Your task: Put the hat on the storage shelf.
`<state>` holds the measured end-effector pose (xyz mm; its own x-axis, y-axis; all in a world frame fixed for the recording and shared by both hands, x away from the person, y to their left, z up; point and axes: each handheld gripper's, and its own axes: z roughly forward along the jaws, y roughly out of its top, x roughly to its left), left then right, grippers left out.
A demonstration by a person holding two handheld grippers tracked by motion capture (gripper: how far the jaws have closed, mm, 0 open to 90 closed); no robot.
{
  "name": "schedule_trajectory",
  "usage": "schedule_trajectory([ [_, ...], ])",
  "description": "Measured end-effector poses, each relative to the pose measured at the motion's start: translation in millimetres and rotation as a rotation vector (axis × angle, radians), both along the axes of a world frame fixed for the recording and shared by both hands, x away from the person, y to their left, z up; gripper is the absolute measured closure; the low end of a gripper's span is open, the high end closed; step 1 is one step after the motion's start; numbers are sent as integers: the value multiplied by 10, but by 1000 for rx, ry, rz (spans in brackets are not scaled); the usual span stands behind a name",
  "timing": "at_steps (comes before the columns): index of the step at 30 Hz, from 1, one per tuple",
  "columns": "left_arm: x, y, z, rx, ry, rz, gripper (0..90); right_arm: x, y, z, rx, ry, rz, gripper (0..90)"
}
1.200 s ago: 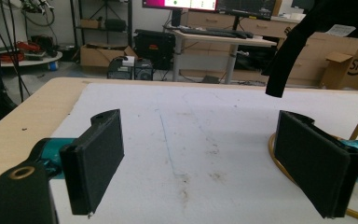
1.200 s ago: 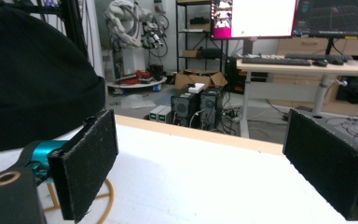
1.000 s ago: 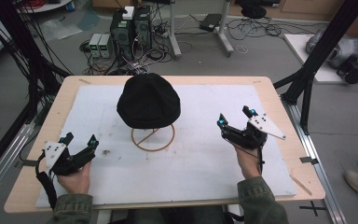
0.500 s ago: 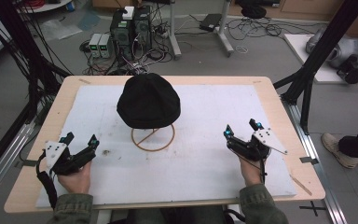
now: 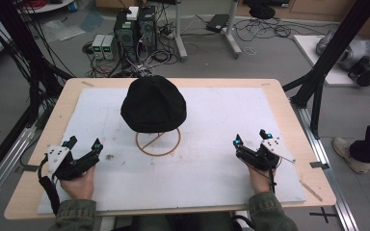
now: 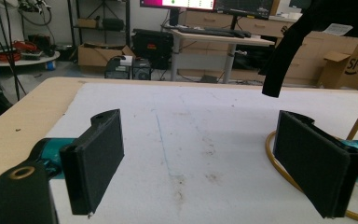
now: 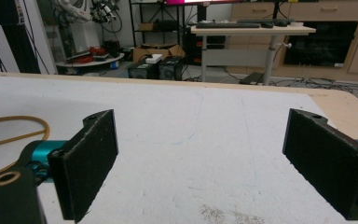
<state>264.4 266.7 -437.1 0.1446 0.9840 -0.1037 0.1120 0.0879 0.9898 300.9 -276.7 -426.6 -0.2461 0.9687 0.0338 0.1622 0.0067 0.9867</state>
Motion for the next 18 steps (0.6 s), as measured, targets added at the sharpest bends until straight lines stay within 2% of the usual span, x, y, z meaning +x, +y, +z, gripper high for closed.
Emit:
schedule_trajectory([
  [8,-2,-1,1,-1,-1,1,165,2,-31,-12,13,-5,-10,95],
  [13,-2,-5,2,1,-2,-1,165,2,-56,-19,32,9,-17,95],
  [18,-1,-6,2,1,-2,-2,165,12,-63,-23,26,12,-15,95],
])
